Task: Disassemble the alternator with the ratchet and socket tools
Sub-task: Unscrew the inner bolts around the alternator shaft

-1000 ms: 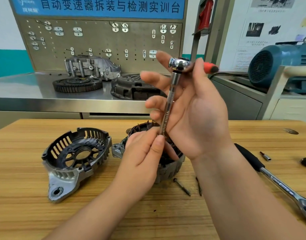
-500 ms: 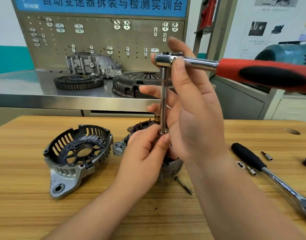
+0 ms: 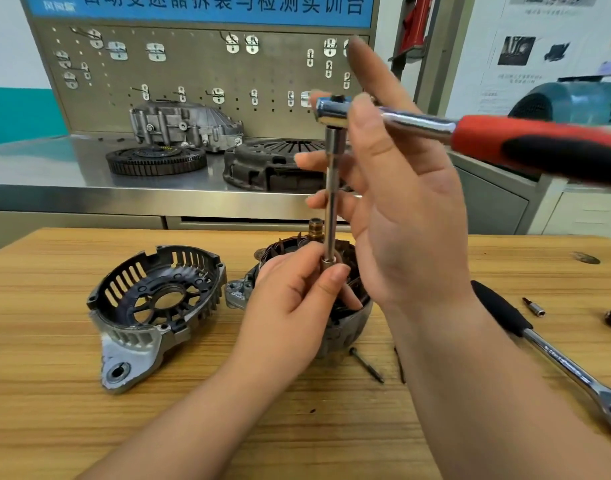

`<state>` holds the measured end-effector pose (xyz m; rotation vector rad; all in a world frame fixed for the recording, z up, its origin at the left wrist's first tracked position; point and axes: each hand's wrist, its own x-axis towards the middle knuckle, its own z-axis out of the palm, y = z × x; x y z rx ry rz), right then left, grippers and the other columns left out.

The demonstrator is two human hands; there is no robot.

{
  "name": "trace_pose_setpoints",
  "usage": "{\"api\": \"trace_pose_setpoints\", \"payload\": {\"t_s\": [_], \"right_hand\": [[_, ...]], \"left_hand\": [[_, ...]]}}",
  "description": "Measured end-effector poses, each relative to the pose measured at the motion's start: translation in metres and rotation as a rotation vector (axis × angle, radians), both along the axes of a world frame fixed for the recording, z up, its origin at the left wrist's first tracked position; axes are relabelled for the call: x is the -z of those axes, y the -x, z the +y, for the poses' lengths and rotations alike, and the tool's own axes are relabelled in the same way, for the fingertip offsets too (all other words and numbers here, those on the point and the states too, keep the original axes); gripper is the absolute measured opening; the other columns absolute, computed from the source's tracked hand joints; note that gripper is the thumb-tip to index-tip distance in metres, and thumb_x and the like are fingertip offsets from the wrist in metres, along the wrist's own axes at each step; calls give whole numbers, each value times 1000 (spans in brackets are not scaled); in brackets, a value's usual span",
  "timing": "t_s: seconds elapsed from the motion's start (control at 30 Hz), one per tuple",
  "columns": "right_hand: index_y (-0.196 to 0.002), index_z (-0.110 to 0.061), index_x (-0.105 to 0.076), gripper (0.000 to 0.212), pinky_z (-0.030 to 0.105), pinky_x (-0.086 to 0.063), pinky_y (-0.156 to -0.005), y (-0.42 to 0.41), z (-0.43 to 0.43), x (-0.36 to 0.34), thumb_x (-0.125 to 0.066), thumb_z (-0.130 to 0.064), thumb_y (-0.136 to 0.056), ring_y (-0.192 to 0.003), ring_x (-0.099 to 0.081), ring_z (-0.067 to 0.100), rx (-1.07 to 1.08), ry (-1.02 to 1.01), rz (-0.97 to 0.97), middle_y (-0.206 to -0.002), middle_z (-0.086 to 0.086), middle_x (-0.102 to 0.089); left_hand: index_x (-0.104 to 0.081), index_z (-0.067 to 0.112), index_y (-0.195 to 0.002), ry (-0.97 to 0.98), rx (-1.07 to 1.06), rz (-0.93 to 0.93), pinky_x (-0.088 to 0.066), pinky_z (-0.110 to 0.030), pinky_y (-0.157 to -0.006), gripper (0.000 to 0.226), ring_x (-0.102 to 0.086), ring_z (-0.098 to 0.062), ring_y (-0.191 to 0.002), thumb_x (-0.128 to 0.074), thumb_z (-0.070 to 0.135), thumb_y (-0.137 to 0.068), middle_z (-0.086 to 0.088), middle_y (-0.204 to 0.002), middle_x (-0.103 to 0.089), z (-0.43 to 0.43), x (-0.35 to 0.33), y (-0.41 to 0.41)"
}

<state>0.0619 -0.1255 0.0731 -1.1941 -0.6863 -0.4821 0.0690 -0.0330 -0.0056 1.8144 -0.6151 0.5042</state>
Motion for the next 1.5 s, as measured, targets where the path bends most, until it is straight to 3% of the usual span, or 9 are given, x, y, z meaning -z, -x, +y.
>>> {"api": "trace_pose_setpoints", "payload": {"t_s": [0.17, 0.37, 0.6, 0.73, 0.87, 1.03, 1.17, 1.33, 1.5], "right_hand": [[-125, -30, -56, 32, 25, -53, -60, 2, 2, 0, -44, -32, -95, -79, -68, 16, -64, -38, 49, -126, 5, -63], [-128, -22, -53, 53, 25, -49, -58, -5, -7, -1, -17, -51, -102, -67, -67, 19, -339, -117, 308, -93, 3, -73], [-117, -28, -60, 28, 23, -50, -56, 0, 1, 1, -43, -36, -96, -73, -67, 16, -80, -98, 108, -102, 4, -69], [-139, -15, -48, 44, 22, -50, -58, 4, 4, -1, -48, -21, -95, -85, -63, 17, 7, -79, -26, -112, -1, -65], [-139, -19, -47, 42, 25, -53, -59, 2, 3, 1, -36, -30, -100, -81, -68, 19, -65, -95, 50, -121, 1, -66], [-130, -17, -52, 52, 23, -50, -54, -3, -3, 2, -18, -45, -104, -68, -69, 18, -276, -146, 264, -103, -1, -73], [-126, -20, -55, 44, 21, -49, -51, -3, 0, 3, -26, -44, -103, -70, -68, 17, -254, -203, 251, -101, -2, -71], [-120, -28, -59, 28, 22, -50, -58, 2, 6, 4, -49, -25, -94, -84, -65, 16, -13, -145, 34, -105, -9, -68], [-120, -30, -56, 26, 23, -52, -60, 2, 6, 3, -43, -27, -97, -83, -68, 18, -79, -195, 45, -120, -5, -64]], "left_hand": [[-60, 24, -88, 17, 9, -20, -43, -40, -87, 20, -57, 4, -86, -42, 33, -92, 27, -80, -66, 0, 0, 1], [-53, 29, -76, -42, 8, -99, -34, -31, -80, 26, -49, 18, -84, -37, 23, -96, 41, -75, -56, 1, -1, 3], [-59, 16, -81, -53, -29, -54, -37, -28, -83, 26, -51, 9, -85, -41, 31, -91, 31, -78, -60, 0, 1, 1], [-55, 17, -75, -78, -44, -61, -33, -25, -76, 27, -49, 12, -80, -40, 33, -91, 35, -69, -57, -2, 2, -1], [-51, 25, -73, -65, -8, -90, -32, -31, -76, 28, -50, 9, -75, -37, 30, -96, 33, -66, -55, 0, 2, -1], [-43, 36, -67, -95, -24, -113, -32, -32, -79, 32, -48, 11, -78, -37, 25, -96, 33, -67, -53, 1, 3, -3], [-56, 13, -71, -122, -11, -61, -38, -43, -96, 32, -56, -4, -79, -39, 27, -94, 15, -65, -61, 1, 4, -4], [-59, 13, -76, -70, -39, -13, -41, -38, -91, 32, -55, -2, -82, -40, 34, -91, 13, -75, -65, 0, 4, -2], [-56, 9, -74, -43, 12, -1, -44, -52, -89, 35, -58, -12, -74, -41, 35, -93, 7, -61, -62, 0, 2, -4]]}}
